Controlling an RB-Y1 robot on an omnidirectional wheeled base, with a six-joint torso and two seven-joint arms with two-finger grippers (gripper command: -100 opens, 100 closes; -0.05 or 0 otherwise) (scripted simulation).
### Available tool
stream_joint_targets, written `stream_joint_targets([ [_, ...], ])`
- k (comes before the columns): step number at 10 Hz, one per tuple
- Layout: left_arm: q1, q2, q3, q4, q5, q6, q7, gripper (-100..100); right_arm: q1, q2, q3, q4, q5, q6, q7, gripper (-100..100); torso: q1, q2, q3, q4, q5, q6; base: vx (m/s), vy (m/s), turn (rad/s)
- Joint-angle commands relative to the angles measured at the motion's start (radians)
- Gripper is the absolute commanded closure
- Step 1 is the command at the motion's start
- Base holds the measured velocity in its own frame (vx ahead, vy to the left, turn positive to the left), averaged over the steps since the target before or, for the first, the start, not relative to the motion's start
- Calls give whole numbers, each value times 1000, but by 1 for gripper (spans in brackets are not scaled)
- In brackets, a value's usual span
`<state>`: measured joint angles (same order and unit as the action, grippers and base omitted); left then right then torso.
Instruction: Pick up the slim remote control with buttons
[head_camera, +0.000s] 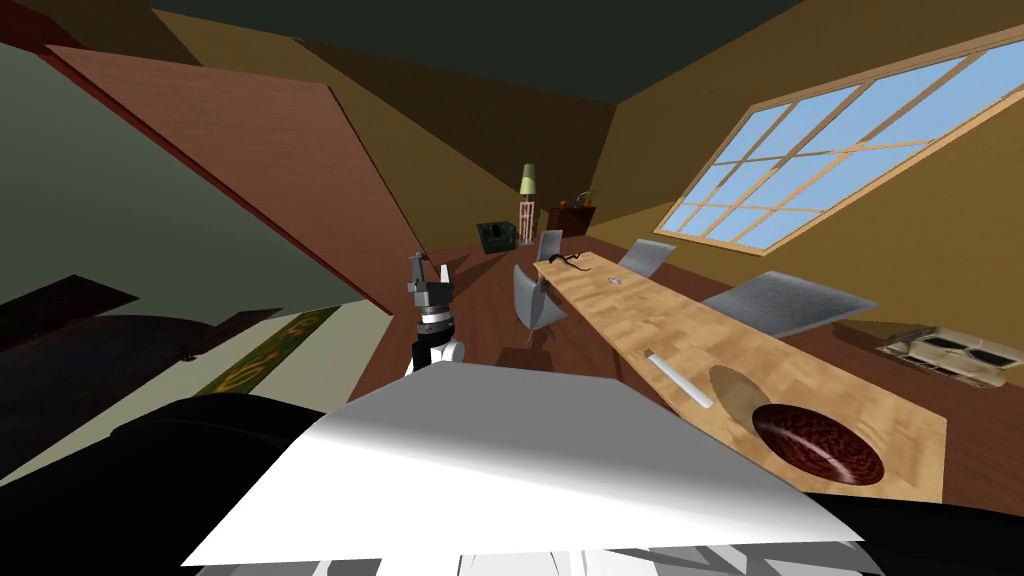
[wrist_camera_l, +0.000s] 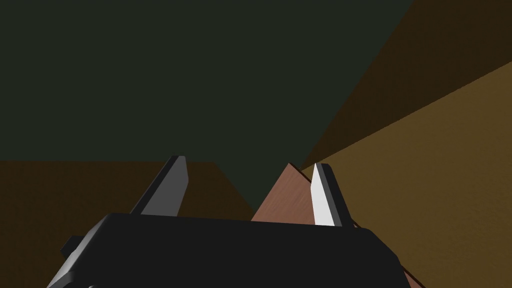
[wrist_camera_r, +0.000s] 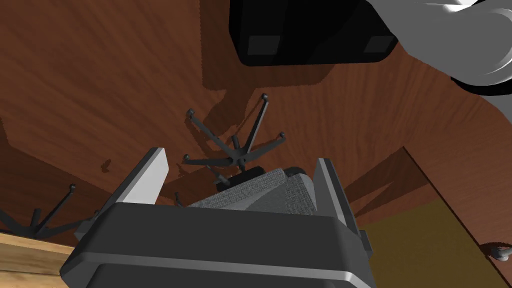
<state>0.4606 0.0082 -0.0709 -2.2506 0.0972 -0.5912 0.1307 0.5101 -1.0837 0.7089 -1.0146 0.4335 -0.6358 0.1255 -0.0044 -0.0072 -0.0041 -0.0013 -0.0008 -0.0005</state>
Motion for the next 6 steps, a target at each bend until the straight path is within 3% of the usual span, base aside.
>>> stream_joint_targets([
  [1,0,0,0,0,0,0,0,0,-5,-33,20,50,10,7,15,-100,0,0,0,0,0,0,128,-37,81],
  [3,0,0,0,0,0,0,0,0,-38,-82,60,147,29,6,33,-100,-1,-4,-2,-1,0,0,205,-80,128],
  [4,0,0,0,0,0,0,0,0,-38,-82,60,155,29,6,33,-100,-1,-8,-4,-2,0,-1,174,-100,47],
  [6,0,0,0,0,0,0,0,0,-71,-117,97,242,47,5,50,-100,-4,-4,-2,-1,-1,0,155,-131,83],
])
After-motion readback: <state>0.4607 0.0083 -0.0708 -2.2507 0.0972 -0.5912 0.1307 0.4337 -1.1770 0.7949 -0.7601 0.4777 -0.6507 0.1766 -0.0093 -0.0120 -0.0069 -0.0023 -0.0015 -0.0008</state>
